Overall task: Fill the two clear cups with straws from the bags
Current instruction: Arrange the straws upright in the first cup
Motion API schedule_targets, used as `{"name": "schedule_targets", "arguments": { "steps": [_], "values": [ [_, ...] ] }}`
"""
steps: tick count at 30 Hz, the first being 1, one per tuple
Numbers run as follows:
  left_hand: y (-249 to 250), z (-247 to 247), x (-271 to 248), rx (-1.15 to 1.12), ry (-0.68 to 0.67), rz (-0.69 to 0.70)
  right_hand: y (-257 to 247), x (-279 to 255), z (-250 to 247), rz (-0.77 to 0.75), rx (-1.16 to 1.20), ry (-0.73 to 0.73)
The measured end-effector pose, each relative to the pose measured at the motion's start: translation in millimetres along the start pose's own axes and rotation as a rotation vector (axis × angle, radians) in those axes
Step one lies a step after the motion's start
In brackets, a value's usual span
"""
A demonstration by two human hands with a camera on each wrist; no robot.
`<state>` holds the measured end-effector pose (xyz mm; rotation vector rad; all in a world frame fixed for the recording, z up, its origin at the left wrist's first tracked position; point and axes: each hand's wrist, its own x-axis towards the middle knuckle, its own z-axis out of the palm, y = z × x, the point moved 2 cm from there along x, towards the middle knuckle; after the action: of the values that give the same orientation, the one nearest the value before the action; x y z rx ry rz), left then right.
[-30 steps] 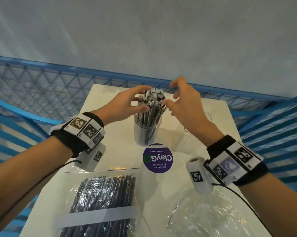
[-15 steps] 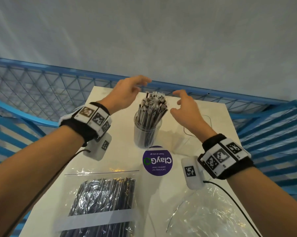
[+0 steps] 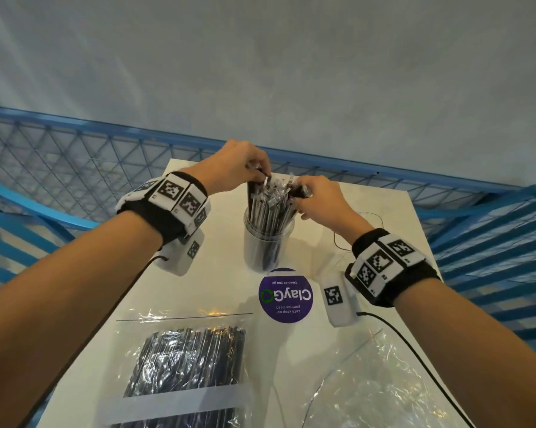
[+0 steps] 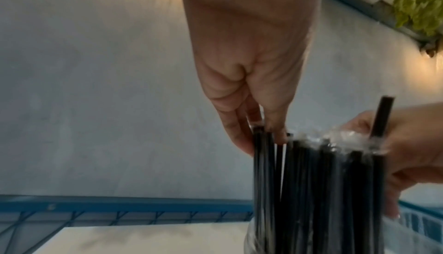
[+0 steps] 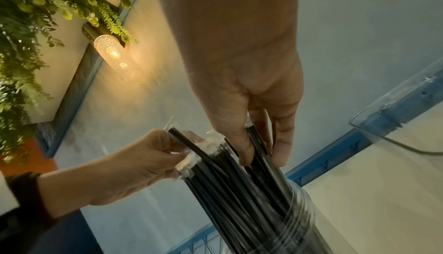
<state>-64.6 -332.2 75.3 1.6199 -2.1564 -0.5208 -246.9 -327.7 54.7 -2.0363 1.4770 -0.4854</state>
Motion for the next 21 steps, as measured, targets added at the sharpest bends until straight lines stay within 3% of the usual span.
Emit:
{"name": "schedule_targets", "arguments": {
  "steps": [4,9,13,15,18,21],
  "values": [
    [-4,-3,-12,0.000,0.122,-0.013,-3,4,5,-0.070,-0.112,0.003],
    [-2,26,-17,0.094,-0.006,-0.029,2,6,6,-0.049,-0.116,-0.008],
    [-6,27,-20,0.002,0.033,-0.060,7,2,-7,-0.015,-0.217,-0.137],
    [-6,21,-24,-0.071,0.095,-0.051,4,-6,-19,-0.076,-0.183,-0.025],
    [0,15,-31,-0.167,0.232,0.026,-12,-26,-24,-0.299,-0.041,0.201],
    [7,20,-36,-0.124,0.226,0.120,-15,-32,-8,-0.405,-0.122,0.167]
  ]
}}
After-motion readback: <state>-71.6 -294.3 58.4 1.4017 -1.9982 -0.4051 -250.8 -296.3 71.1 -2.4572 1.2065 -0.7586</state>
